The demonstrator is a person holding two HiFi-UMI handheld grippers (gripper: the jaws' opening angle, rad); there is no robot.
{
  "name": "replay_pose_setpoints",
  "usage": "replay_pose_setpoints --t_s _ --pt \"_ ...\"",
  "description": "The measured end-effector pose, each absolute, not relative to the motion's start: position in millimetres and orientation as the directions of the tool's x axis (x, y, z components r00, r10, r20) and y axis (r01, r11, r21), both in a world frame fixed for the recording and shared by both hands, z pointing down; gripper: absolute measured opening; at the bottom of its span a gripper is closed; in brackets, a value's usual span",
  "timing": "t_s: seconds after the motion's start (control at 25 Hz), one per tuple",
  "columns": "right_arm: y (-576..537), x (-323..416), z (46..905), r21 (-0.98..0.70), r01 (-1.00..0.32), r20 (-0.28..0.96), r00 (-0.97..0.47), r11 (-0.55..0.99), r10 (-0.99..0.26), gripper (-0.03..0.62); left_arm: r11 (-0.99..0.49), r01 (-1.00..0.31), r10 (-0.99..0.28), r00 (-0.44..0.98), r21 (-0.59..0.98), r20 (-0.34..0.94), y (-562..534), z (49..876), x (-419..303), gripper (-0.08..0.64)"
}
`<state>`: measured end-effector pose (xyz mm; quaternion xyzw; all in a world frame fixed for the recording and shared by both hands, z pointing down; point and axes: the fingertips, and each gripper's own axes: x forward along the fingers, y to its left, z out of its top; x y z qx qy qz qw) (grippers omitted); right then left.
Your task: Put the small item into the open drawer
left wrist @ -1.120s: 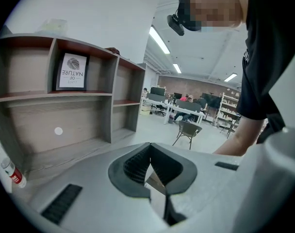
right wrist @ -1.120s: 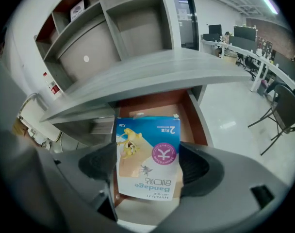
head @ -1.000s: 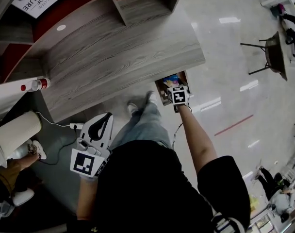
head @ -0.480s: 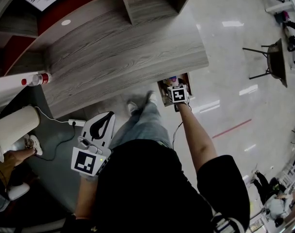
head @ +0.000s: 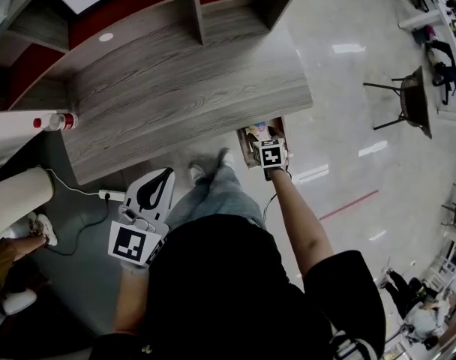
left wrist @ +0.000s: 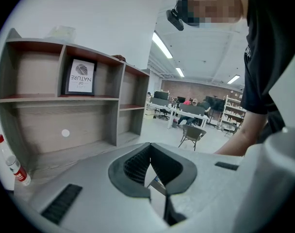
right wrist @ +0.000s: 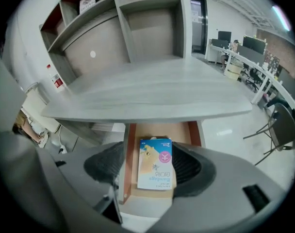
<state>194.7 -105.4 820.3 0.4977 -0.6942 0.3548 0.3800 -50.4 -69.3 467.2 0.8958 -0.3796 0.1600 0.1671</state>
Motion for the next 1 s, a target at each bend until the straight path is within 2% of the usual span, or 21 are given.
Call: replay_pose_setpoints --t_s 0.2,0.48,0.6,1.0 --pt "-110.6 190.1 773.9 -0.071 -0.961 0.853 -0.197 0.267 -0.484 0.203 -0.644 -0.743 -0.651 0.657 0.183 0.380 -71.0 462.9 -57.2 0.002" --pt "-118.5 171.6 695.7 -0.049 -0.943 0.765 -0.247 0.329 -0.594 0.038 -0.616 -0.760 -0.683 0.647 0.207 0.340 -72.0 456.8 -62.7 0.002" --pt "-120.8 158.2 657.3 -0.059 -0.931 0.716 -0.291 0.361 -0.634 0.014 -0.605 -0.769 -0.699 0.638 0.208 0.324 -71.6 453.4 -67.4 0.002" --pt "-127.4 104.2 519.7 -0.050 -0.860 0.529 -0.454 0.508 -0.717 0.012 -0.583 -0.786 -0.741 0.619 0.208 0.262 -74.0 430.3 -81.2 0.002"
